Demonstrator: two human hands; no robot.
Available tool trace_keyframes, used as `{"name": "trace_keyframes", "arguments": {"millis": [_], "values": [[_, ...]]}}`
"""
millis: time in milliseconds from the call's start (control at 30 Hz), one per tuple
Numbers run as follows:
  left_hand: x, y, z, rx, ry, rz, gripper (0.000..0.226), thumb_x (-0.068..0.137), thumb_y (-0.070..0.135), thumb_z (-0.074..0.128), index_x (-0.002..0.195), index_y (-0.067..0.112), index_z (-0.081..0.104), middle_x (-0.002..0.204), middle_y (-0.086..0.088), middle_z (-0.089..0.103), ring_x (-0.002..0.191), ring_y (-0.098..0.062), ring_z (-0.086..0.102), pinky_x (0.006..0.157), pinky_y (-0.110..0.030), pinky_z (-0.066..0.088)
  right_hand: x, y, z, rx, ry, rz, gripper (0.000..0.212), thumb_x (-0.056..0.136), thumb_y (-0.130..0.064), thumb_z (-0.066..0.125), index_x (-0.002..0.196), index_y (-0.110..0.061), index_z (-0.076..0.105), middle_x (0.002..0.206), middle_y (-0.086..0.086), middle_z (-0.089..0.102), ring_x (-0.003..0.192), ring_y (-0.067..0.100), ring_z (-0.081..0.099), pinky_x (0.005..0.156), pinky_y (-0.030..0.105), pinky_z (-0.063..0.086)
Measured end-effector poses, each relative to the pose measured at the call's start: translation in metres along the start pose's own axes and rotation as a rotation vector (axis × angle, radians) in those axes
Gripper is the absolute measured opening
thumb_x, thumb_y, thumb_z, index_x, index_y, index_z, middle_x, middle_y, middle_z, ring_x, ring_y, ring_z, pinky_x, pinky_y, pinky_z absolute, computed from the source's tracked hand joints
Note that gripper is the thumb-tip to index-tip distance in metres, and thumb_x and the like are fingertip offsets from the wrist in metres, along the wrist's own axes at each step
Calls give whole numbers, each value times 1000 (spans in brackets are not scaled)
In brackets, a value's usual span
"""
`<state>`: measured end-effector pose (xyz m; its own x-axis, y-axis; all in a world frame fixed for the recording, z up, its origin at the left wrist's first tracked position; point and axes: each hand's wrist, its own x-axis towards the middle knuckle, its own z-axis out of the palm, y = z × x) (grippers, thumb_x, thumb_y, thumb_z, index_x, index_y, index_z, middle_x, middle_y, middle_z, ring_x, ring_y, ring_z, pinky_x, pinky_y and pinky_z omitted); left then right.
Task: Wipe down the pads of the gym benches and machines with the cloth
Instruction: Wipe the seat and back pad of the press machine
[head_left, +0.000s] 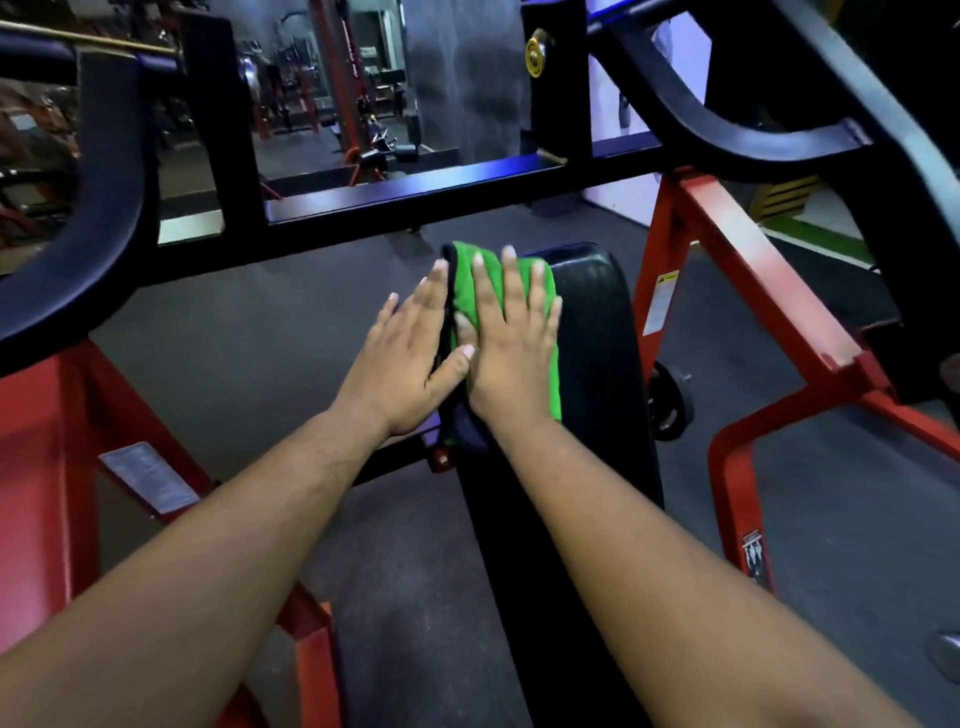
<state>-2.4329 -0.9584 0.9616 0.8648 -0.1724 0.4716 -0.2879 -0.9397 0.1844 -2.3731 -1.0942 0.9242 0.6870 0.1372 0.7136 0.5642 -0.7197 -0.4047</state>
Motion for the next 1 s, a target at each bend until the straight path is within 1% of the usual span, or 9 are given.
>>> {"name": "trace_keyframes", "arguments": {"millis": [100, 200, 300, 400, 533, 667, 767, 867, 1000], "values": [[0, 1, -1, 98, -22, -9, 87, 95, 63, 25, 161, 17, -9, 171, 1, -2, 156, -14, 11, 127, -50, 6, -9, -1, 2, -24, -13, -31, 62, 104, -47, 41, 161, -31, 23, 171, 1, 10, 158, 29, -2, 124, 61, 8], [-2, 1, 3, 316, -54, 47, 89, 93, 73, 17, 161, 21, -7, 170, 0, -7, 157, -21, 2, 125, -57, 8, -88, 50, 2, -20, -40, -108, 66, 100, -47, 47, 160, -34, 24, 170, 4, 14, 158, 30, 5, 121, 64, 17], [-1, 3, 14, 414, -55, 33, 93, 91, 80, 9, 162, 21, -2, 170, -1, -10, 157, -25, -5, 123, -61, 5, -140, 101, -7, -74, -77, -86, 64, 103, -49, 40, 161, -36, 18, 170, 6, 14, 157, 35, 10, 114, 68, 27], [6, 6, 15, 453, -21, 29, 90, 93, 78, 10, 163, 21, -1, 170, -2, -8, 157, -23, -6, 121, -65, 2, -73, 101, -13, -29, -30, 27, 61, 101, -43, 41, 159, -29, 28, 169, 10, 17, 156, 37, 12, 115, 67, 26], [21, 11, 19, 469, 66, 107, 86, 97, 70, 21, 163, 17, 6, 171, -3, -2, 157, -19, 0, 121, -66, -1, 45, 61, -21, -31, 19, 137, 57, 102, -52, 37, 156, -34, 35, 169, 1, 22, 156, 31, 10, 121, 66, 10], [32, 21, 32, 677, 65, 269, 85, 98, 69, 25, 162, 13, 17, 170, -7, 10, 157, -22, 9, 118, -72, 5, 5, 99, -22, -26, 17, 95, 59, 102, -55, 37, 158, -37, 30, 169, -4, 20, 157, 22, 9, 124, 59, 12], [33, 26, 40, 818, -1, 375, 83, 100, 68, 22, 162, 14, 16, 170, -9, 8, 157, -24, 7, 117, -73, 1, -68, 142, -18, 35, 40, 318, 63, 102, -52, 38, 160, -31, 26, 168, 3, 23, 156, 26, 16, 120, 58, 24], [36, 28, 45, 846, -33, 487, 80, 100, 64, 28, 161, 12, 21, 169, -10, 15, 156, -26, 13, 121, -67, 7, -95, 141, -16, 87, 29, 459, 64, 101, -49, 36, 161, -30, 22, 166, 7, 27, 153, 29, 21, 117, 59, 28], [39, 27, 46, 813, 7, 537, 82, 97, 62, 33, 161, 12, 22, 167, -10, 20, 155, -26, 17, 123, -58, 17, -18, 98, -19, 13, 26, 232, 63, 99, -43, 40, 160, -32, 27, 167, 0, 25, 153, 28, 21, 117, 61, 25]]}}
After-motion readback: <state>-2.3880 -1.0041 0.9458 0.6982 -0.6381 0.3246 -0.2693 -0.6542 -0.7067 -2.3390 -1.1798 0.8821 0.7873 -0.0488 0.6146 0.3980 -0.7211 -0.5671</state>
